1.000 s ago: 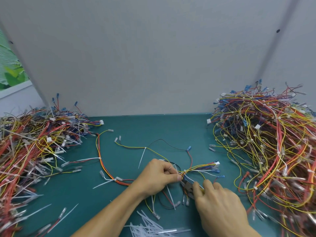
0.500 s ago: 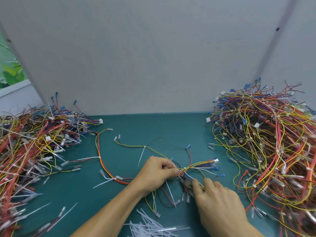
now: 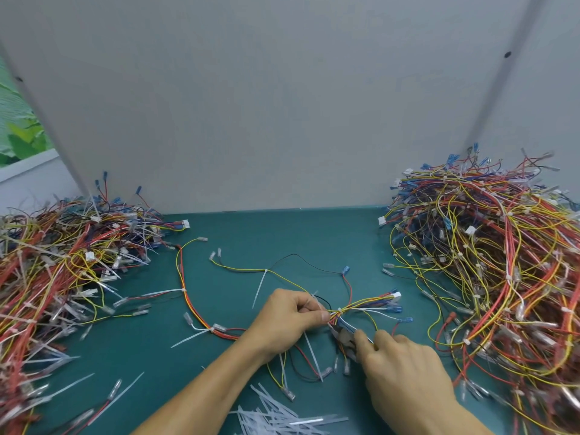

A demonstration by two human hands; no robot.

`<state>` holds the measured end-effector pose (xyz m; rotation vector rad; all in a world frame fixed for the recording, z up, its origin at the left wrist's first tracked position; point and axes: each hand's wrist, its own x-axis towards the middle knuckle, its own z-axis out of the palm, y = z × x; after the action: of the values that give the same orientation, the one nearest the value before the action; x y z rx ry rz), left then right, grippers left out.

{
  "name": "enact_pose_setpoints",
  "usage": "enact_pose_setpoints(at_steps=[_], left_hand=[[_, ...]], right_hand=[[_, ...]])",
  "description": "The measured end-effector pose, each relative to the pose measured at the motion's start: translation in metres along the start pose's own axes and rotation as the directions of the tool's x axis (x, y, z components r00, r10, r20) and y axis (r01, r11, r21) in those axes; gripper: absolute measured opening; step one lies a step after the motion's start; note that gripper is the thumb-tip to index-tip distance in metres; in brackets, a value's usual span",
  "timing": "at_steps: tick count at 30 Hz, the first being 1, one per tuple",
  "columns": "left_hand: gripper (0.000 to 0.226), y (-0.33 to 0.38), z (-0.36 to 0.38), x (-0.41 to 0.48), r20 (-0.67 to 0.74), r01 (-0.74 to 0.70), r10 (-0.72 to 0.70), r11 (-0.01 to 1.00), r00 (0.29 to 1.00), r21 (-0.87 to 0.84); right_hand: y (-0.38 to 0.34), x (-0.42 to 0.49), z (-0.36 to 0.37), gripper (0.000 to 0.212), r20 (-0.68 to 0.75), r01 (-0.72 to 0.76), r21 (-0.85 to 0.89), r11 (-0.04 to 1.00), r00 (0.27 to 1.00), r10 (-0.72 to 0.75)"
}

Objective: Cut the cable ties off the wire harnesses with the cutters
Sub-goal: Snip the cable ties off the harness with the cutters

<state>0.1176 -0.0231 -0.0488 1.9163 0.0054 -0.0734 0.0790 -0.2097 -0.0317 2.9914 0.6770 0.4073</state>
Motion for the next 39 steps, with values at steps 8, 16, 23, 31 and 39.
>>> enact_pose_setpoints(at_steps=[8, 16, 23, 31, 39], left_hand=[[0.026, 0.003, -0.003, 0.000, -0.036, 0.040, -0.045, 0.992, 0.998, -0.116], [0.029, 0.013, -0.020, 0.004, -0.131, 0.077, -0.185, 0.812, 0.974, -0.578], [0.019, 0.011, -0.043, -0.019, 0.036, -0.230, 0.240, 0.866, 0.970, 0.443], [0.023, -0.016, -0.016, -0.026, 0.112, -0.361, 0.381, 0.686, 0.918, 0.631], [0.011, -0.015, -0.015, -0.019, -0.056, -0.194, 0.248, 0.862, 0.967, 0.468]], right_hand=[[0.005, -0.002, -0.012, 0.049, 0.158, 0.055, 0.027, 0.998, 0.986, -0.059], [0.045, 0.008, -0.039, 0.021, 0.175, -0.025, 0.368, 0.930, 0.984, -0.043], [0.044, 0.025, -0.033, 0.027, 0.165, 0.058, 0.279, 0.959, 0.980, -0.108], [0.026, 0.030, -0.018, 0.023, 0.180, 0.105, 0.137, 0.985, 0.975, -0.129], [0.026, 0.031, -0.014, 0.027, 0.204, 0.127, 0.091, 0.988, 0.969, -0.143]])
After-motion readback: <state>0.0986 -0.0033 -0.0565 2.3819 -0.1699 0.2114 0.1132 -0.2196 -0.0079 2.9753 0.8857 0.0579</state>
